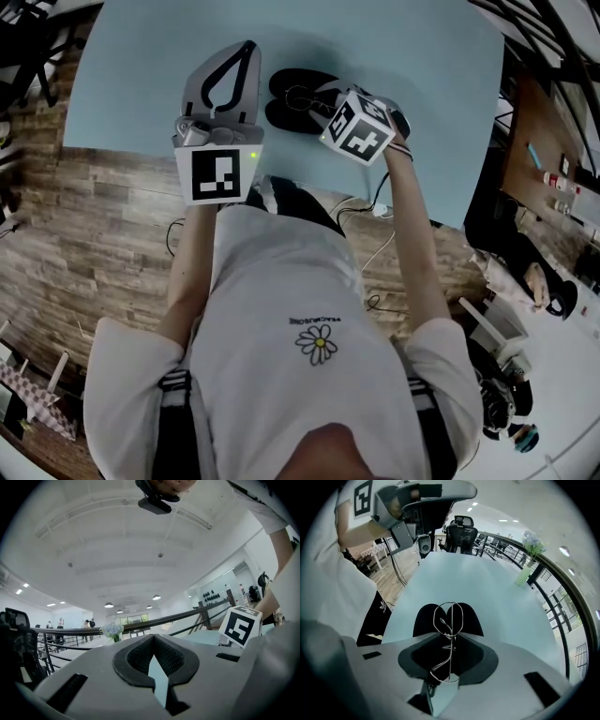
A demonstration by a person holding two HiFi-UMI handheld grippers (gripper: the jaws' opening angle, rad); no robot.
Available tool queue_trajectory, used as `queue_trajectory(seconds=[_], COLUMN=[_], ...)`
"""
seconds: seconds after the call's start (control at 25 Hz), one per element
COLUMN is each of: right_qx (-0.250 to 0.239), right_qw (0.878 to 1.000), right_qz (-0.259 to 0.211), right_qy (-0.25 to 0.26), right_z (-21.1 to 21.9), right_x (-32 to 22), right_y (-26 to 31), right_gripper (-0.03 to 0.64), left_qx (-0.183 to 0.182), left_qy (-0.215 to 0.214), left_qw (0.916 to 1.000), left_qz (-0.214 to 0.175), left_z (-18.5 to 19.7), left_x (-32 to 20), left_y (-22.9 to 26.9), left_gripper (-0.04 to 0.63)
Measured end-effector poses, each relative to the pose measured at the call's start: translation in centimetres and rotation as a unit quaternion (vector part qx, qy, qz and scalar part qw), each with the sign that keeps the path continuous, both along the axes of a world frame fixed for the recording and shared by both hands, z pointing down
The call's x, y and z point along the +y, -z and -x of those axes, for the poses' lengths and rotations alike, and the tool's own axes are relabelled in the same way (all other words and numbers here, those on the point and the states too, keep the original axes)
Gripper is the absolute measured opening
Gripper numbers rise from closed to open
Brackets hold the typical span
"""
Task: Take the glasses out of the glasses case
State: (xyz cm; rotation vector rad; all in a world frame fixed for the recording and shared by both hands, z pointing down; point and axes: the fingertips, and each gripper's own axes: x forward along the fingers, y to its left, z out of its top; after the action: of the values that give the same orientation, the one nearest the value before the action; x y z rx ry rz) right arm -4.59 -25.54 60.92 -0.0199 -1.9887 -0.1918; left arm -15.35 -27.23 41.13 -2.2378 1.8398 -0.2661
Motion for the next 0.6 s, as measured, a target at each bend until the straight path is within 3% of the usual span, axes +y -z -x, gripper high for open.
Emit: queue_trajectory(seconds=[0.32,0.6], right_qx=[-0.055,-0.12], right_qw=[0.996,0.984], right_qz=[-0.052,-0.114], right_qy=[-0.036,-0.069], right_z=[-0.2,0.1], right_x=[-1.4,-2.8], right_y=[5.7,12.1], right_gripper=[0.103,0.101], left_qx=[-0.017,-0.021], left_qy=[-0.014,-0.021], left_qw=[0.9992,0.9968], left_qz=[-0.033,-0.074], left_z=[-1.4,-1.7], left_x=[0.4,0.7], left_y=[3.3,6.3], left_gripper=[0.016,0.016])
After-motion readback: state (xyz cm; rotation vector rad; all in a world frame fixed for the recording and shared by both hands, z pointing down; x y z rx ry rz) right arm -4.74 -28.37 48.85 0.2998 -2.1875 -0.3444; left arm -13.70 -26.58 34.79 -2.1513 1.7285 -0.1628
